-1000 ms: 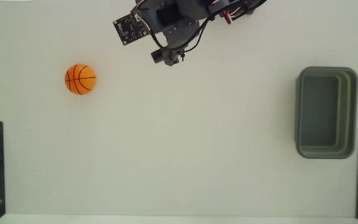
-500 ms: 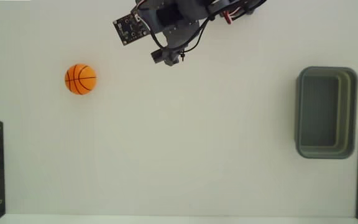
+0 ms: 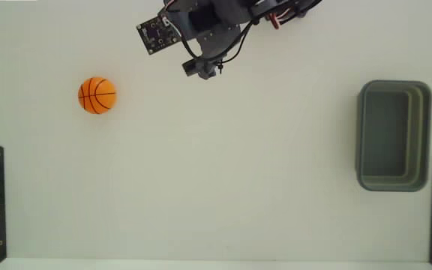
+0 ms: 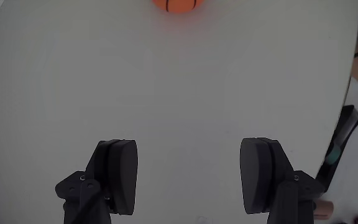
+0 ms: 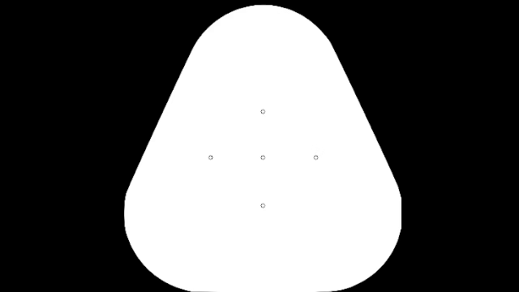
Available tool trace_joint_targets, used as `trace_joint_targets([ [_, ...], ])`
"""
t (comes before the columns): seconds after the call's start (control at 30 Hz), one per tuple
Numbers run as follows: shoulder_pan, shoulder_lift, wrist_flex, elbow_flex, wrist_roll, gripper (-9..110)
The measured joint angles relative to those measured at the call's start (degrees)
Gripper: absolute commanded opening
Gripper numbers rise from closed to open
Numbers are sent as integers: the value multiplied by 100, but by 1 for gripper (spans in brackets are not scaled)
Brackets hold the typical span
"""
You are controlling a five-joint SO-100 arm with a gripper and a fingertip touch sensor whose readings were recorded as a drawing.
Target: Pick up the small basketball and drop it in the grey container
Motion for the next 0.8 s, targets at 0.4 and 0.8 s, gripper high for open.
trace_joint_targets([
  [0.4,9,-870,-729,0,0,110],
  [0.8,9,-2074,-1477,-352,9,110],
])
